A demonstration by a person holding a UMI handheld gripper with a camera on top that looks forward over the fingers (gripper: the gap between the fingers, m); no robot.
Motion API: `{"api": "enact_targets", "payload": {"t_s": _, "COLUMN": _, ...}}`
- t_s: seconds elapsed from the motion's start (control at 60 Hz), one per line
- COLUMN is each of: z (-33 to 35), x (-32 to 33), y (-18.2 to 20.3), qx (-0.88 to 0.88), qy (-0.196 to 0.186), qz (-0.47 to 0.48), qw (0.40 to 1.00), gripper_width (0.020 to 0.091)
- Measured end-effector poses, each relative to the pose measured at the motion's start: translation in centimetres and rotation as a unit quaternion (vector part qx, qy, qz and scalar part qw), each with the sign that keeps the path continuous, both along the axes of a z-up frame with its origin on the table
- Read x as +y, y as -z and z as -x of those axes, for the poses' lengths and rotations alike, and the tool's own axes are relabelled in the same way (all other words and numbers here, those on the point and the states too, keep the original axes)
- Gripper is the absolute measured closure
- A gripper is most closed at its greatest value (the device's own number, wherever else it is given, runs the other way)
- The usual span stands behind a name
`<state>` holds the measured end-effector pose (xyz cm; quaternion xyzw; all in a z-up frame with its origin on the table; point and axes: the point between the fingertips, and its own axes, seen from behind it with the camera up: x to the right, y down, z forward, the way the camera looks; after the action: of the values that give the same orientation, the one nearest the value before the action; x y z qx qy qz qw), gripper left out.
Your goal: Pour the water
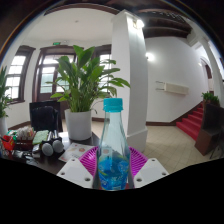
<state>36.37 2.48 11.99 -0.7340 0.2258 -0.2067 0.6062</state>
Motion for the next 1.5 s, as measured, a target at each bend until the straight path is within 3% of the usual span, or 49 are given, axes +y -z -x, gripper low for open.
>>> {"api": "enact_targets", "payload": {"t_s": 0.15, "z": -0.1, "x": 0.1, "y": 0.4, "qx": 0.011, "qy": 0.007, "qz": -0.008, "qw": 1.0, "gripper_width": 0.0697}}
{"api": "enact_targets", "payload": {"t_s": 0.25, "z": 0.1, "x": 0.1, "y": 0.4, "qx": 0.014, "qy": -0.002, "qz": -0.002, "qw": 1.0, "gripper_width": 0.0647}}
{"api": "enact_targets", "payload": {"t_s": 0.383, "z": 1.1, "x": -1.2, "y": 0.3, "qx": 0.009, "qy": -0.01, "qz": 0.019, "qw": 1.0, "gripper_width": 0.0551}}
{"api": "enact_targets", "payload": {"t_s": 0.467, "z": 2.4, "x": -2.8, "y": -0.4, "qx": 0.007, "qy": -0.013, "qz": 0.014, "qw": 1.0, "gripper_width": 0.0417}}
{"api": "enact_targets", "payload": {"t_s": 0.567, "z": 4.1, "x": -4.9, "y": -2.0, "qx": 0.013, "qy": -0.02, "qz": -0.008, "qw": 1.0, "gripper_width": 0.0369}}
{"api": "enact_targets", "payload": {"t_s": 0.783, "z": 9.3, "x": -11.3, "y": -5.0, "qx": 0.029, "qy": -0.054, "qz": -0.021, "qw": 0.998, "gripper_width": 0.0371}}
{"api": "enact_targets", "payload": {"t_s": 1.033, "z": 20.2, "x": -16.1, "y": -9.6, "qx": 0.021, "qy": -0.15, "qz": -0.02, "qw": 0.988, "gripper_width": 0.0368}}
{"api": "enact_targets", "payload": {"t_s": 1.317, "z": 30.6, "x": -17.5, "y": -10.4, "qx": 0.029, "qy": -0.231, "qz": -0.02, "qw": 0.972, "gripper_width": 0.036}}
{"api": "enact_targets", "payload": {"t_s": 1.5, "z": 34.4, "x": -17.7, "y": -10.3, "qx": 0.019, "qy": -0.265, "qz": -0.015, "qw": 0.964, "gripper_width": 0.0359}}
